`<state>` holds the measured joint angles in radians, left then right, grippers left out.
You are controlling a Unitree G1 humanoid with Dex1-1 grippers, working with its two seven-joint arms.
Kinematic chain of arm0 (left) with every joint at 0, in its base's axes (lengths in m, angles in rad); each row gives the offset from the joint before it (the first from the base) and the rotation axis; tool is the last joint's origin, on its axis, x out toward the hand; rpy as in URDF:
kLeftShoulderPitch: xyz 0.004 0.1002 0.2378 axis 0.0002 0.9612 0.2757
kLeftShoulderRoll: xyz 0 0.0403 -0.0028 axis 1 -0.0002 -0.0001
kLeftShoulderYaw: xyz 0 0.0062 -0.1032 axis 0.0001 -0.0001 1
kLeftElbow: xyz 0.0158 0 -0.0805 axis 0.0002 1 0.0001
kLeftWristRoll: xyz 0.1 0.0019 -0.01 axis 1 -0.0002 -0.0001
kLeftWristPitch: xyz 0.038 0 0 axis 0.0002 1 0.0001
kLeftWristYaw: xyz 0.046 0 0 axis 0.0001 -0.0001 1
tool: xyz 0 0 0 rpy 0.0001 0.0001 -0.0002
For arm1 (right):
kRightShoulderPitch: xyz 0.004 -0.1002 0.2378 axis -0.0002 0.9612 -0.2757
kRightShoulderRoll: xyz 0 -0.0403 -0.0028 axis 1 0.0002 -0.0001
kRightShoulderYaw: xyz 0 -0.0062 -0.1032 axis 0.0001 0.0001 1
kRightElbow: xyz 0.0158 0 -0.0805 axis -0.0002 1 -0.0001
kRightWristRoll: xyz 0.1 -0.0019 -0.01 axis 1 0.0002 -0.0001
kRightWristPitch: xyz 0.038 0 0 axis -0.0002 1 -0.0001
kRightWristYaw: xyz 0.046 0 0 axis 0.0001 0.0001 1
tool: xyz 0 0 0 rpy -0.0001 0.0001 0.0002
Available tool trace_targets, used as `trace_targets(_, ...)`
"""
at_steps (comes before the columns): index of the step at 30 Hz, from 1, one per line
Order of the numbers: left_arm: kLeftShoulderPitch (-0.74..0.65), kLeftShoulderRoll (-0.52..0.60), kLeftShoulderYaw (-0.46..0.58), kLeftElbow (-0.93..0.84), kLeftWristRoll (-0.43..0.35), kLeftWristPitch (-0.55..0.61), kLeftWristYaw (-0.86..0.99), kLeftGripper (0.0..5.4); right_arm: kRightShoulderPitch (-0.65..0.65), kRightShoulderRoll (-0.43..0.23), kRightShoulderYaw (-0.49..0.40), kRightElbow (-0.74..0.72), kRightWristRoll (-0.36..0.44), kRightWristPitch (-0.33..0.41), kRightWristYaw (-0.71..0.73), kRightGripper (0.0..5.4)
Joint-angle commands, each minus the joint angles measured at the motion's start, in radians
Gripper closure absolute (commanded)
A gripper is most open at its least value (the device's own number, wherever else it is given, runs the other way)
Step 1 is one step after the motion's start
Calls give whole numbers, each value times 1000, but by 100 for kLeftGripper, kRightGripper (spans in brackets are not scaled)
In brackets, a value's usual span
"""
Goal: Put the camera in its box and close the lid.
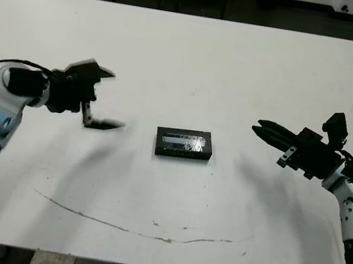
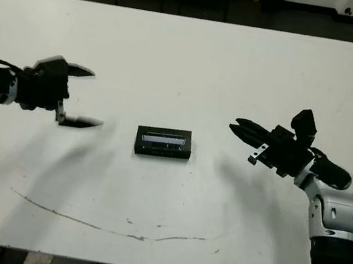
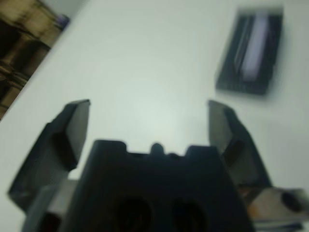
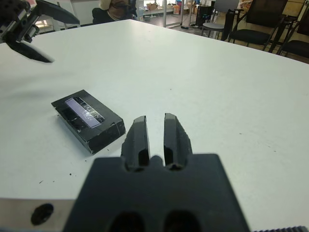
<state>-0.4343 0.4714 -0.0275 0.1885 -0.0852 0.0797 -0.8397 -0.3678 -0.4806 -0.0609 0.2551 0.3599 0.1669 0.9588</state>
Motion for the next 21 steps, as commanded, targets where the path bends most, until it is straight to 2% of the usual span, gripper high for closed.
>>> trace_targets(1,92,-110,29,-103,-56,26,132,205,13,18,-14,13,8,-13,-13,540)
trace_targets(3,135,-166,19,-174,-73,47,198,253,24,34,-24,6,6,-28,-39,540)
trace_targets(7,207,-252,-42,-302,-62,110,309,349,56,94,-56,-8,-9,-117,-148,540)
trace_targets(11,240,-308,-142,-359,-34,182,368,447,84,146,-79,-45,-3,-99,-269,540)
trace_targets(15,243,-350,-233,-333,19,231,422,538,98,166,-85,-61,10,-87,-311,540)
trace_targets(21,232,-416,-334,-323,114,373,532,538,121,169,-82,-96,3,-75,-348,540)
